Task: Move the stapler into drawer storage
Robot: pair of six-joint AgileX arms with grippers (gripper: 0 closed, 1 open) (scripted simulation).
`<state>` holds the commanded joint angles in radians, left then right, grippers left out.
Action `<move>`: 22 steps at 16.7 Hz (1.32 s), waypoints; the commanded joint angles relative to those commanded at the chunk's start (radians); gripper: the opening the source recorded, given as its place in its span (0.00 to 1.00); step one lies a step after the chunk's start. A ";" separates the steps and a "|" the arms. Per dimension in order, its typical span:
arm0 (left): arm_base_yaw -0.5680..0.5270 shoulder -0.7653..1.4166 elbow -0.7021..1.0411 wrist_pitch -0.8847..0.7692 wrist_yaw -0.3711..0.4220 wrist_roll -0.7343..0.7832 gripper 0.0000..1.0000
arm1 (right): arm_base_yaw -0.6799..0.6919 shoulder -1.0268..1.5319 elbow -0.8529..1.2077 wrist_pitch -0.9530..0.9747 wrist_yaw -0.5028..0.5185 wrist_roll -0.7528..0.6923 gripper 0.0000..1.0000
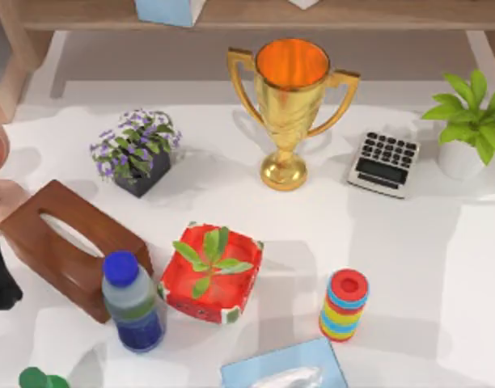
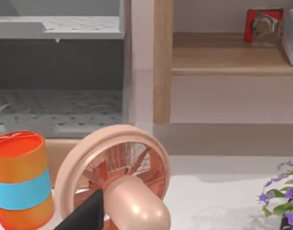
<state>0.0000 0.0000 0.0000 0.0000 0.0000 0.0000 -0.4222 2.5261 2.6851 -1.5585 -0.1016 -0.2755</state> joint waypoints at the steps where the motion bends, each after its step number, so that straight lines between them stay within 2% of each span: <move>1: 0.000 0.000 0.000 0.000 0.000 0.000 1.00 | 0.000 0.000 -0.009 0.008 0.003 -0.006 0.00; 9: 0.000 0.000 0.000 0.000 0.000 0.000 1.00 | 0.036 0.069 -0.162 0.092 0.078 -0.077 0.00; 14: 0.000 0.000 0.000 0.000 0.000 0.000 1.00 | 0.037 0.072 -0.177 0.091 0.086 -0.081 0.00; 22: 0.000 0.000 0.000 0.000 0.000 0.000 1.00 | 0.037 0.072 -0.177 0.091 0.086 -0.081 0.60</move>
<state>0.0000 0.0000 0.0000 0.0000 0.0000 0.0000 -0.3854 2.5982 2.5080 -1.4678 -0.0158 -0.3562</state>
